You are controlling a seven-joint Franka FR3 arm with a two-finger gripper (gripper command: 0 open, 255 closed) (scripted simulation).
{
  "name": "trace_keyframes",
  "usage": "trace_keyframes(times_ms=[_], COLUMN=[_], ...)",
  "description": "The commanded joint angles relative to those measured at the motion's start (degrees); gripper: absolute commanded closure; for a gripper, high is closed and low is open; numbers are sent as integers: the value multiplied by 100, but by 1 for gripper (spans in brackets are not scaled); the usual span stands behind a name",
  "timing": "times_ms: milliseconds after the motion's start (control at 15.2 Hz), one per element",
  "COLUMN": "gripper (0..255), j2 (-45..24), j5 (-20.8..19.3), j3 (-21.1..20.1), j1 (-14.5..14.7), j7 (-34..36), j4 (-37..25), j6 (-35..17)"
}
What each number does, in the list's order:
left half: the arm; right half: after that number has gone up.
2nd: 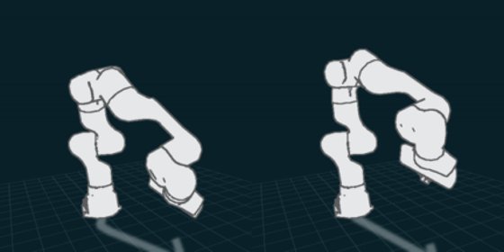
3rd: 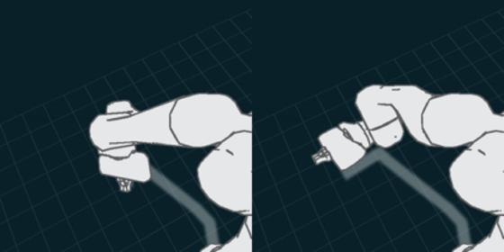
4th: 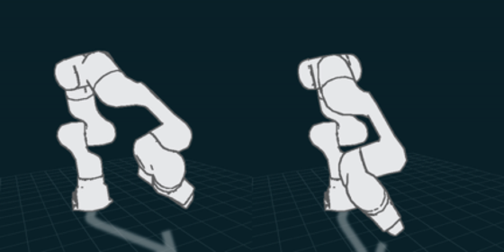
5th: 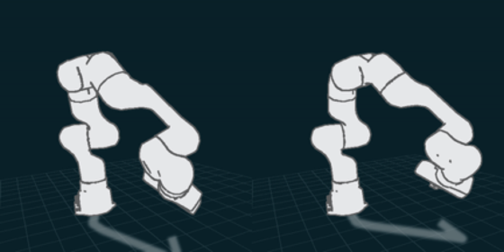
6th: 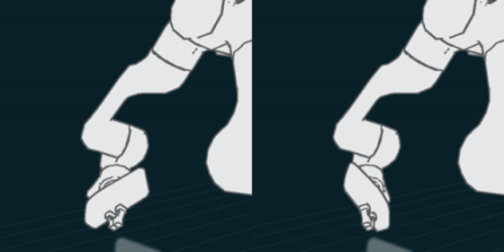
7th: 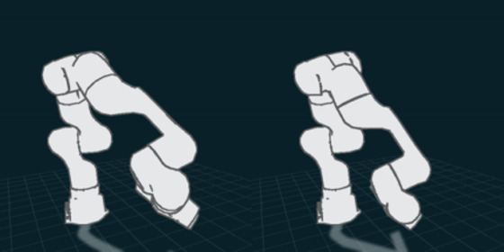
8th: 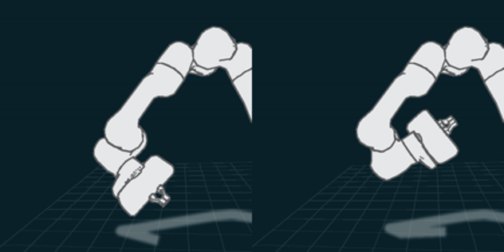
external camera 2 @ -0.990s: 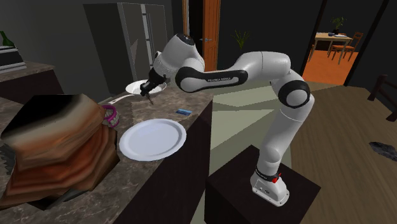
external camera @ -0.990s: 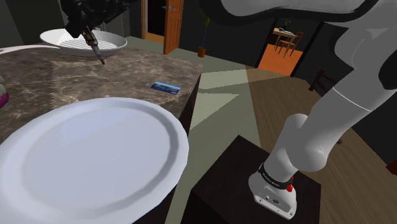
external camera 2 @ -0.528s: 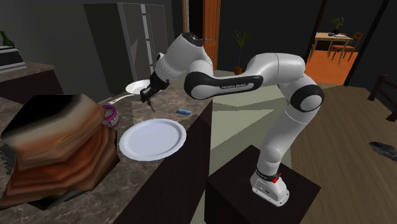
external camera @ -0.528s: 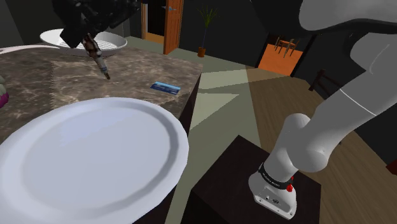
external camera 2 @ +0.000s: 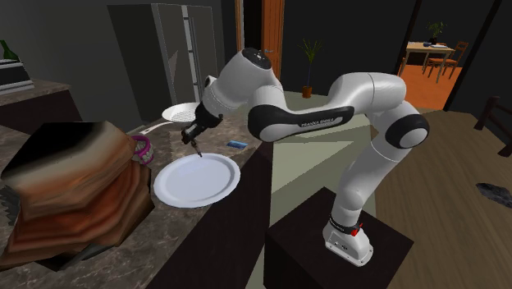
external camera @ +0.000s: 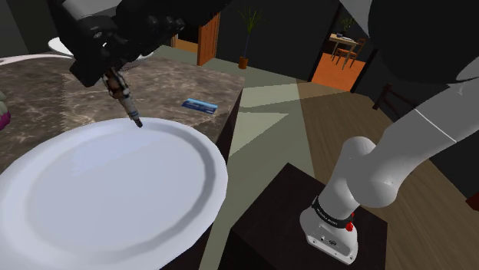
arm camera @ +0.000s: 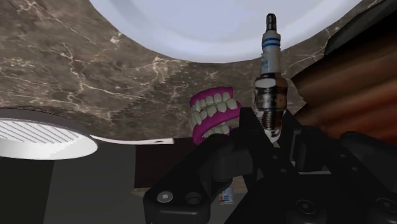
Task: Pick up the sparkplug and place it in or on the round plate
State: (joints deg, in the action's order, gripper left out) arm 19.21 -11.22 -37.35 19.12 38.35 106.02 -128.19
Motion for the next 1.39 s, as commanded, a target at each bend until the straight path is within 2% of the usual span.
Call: trace_keyframes(times_ms=[0,858,1320], gripper=[255,255,255], j2=[39,173,173], j5=[0,-127,-127], j3=[4,-87,-87], j1=[8,-6,-7], j7=[37,373,373], j4=[186,1281,1281], j6=[-150,-1114,-1114])
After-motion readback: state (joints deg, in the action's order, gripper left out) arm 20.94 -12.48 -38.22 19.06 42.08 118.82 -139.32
